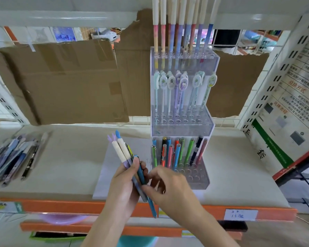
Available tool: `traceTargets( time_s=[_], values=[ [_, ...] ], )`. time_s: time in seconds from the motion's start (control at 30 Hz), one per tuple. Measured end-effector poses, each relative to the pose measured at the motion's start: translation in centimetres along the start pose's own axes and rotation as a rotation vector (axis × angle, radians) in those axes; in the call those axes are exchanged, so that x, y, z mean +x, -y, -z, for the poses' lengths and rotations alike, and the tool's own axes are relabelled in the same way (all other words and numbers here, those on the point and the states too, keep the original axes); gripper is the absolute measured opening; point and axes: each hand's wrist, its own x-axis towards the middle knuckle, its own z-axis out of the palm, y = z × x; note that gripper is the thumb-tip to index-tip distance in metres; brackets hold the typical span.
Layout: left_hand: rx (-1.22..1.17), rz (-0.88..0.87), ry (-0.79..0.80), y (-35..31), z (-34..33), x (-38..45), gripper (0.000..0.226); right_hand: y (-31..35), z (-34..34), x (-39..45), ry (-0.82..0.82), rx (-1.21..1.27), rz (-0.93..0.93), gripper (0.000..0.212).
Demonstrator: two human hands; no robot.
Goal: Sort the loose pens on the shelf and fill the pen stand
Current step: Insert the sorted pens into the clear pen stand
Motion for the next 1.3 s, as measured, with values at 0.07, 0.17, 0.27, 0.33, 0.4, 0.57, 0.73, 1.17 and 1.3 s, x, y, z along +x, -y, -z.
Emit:
traceTargets(
  time_s=[0.07, 0.17, 0.27, 0.33, 0.4, 0.57, 0.73, 1.17, 1.3],
  values=[
    [0.005, 0.005, -0.004, 0.1, -0.1, -0.5, 0.015, 0.0, -0.4, 0.2, 0.0, 0.022, -0.028, 0.016],
    [0.007, 0.002, -0.027, 0.3, -0.3, -1.1, 0.018, -0.5, -0.4, 0.0, -0.012, 0.029, -0.014, 0.01],
    [0.013, -0.001, -0.011, 0.7, -0.6, -1.2, 0.017, -1.1, 0.2, -0.6, -0.106, -0.005, 0.015, 0.01],
    [0.021, -0.028, -0.013, 0.8, -0.7, -1.1, 0.017, -1.5, 1.6, -1.0, -0.197, -0.002, -0.025, 0.014],
    [0.029, -0.04, -0.012, 0.7, -0.6, -1.0, 0.019, -2.3, 3.2, -0.9, -0.331, 0.007, -0.037, 0.026],
    [0.088, -0.068, 0.015, 0.6, -0.3, -0.8, 0.021, -4.7, 5.8, 0.2, -0.513, -0.03, -0.073, 0.028],
    [0.02, -0.063, 0.045, 0.9, -0.6, -0.5, 0.013, -5.7, 5.1, 1.2, -0.441, 0.001, -0.1, 0.006],
    [0.079, -0.064, 0.044, 0.8, 0.4, -0.3, 0.013, -6.8, 3.4, 1.6, -0.328, -0.218, -0.183, 0.007],
    [0.069, -0.05, 0.031, 0.7, 0.4, -0.5, 0.008, -6.5, 3.3, 1.1, -0.324, -0.216, -0.21, 0.007]
  ],
)
